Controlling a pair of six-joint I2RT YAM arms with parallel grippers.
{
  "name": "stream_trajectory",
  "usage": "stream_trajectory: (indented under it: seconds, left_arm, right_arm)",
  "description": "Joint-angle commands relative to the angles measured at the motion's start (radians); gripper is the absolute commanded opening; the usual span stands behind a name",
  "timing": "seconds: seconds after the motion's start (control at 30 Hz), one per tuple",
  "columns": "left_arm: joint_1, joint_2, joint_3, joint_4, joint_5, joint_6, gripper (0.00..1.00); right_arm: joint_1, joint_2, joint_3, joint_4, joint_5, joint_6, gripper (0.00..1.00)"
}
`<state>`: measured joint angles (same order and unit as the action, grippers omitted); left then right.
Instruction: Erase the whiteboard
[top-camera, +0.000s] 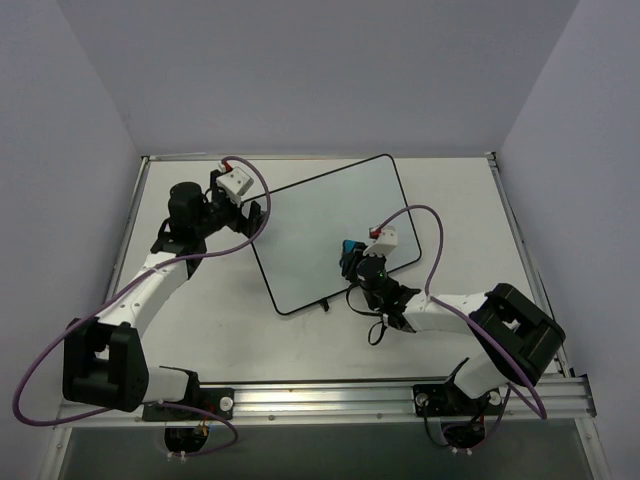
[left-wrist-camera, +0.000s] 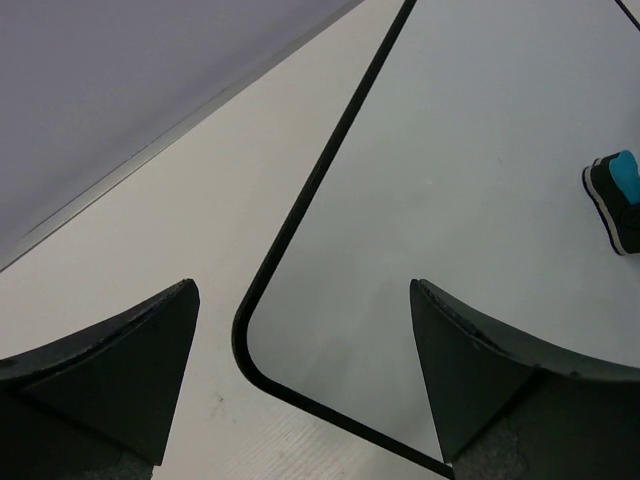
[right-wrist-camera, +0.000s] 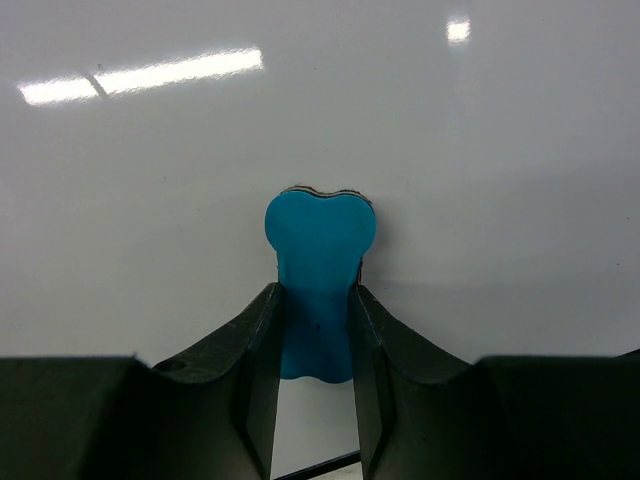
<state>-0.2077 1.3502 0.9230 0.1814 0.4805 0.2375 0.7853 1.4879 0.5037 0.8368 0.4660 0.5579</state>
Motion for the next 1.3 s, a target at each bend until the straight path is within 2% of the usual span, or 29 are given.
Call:
stream_trajectory:
  seconds: [0.0, 0.2, 0.37, 0.5, 0.7, 0.93, 1.1, 1.27]
  left_arm:
    - [0.008, -0.055, 0.065, -0.043, -0.048, -0.003, 0.94]
    - [0.033, -0.083, 0.089, -0.056, -0.106, -0.053, 0.94]
    - [0.067, -0.037, 0.171, -0.123, 0.067, -0.096, 0.94]
    - [0.086, 0.027, 0.241, -0.204, 0.099, -0.133, 0.94]
    - [0.113, -0.016, 0.192, -0.108, 0.006, -0.17, 0.94]
    - [0.133, 0.006, 0.212, -0.091, 0.047, -0.225, 0.94]
    - [0.137, 0.001, 0.188, -0.057, 0.004, -0.225, 0.94]
    - [0.137, -0.002, 0.186, -0.046, -0.019, -0.26, 0.94]
  right_arm:
    - [-0.011, 0.037, -0.059, -0.151, 0.0, 0.013, 0.0]
    - [-0.009, 0.02, -0.074, -0.151, 0.005, 0.017, 0.0]
    - [-0.009, -0.024, -0.1, -0.197, 0.022, 0.057, 0.0]
    - [-0.005, -0.061, -0.117, -0.173, -0.013, 0.022, 0.0]
    - [0.032, -0.069, -0.024, -0.174, -0.013, -0.056, 0.0]
    - [0.178, -0.04, 0.183, -0.275, 0.083, -0.16, 0.0]
    - [0.218, 0.052, 0.304, -0.294, 0.094, -0.194, 0.0]
    - [0.23, 0.129, 0.341, -0.274, 0.068, -0.214, 0.0]
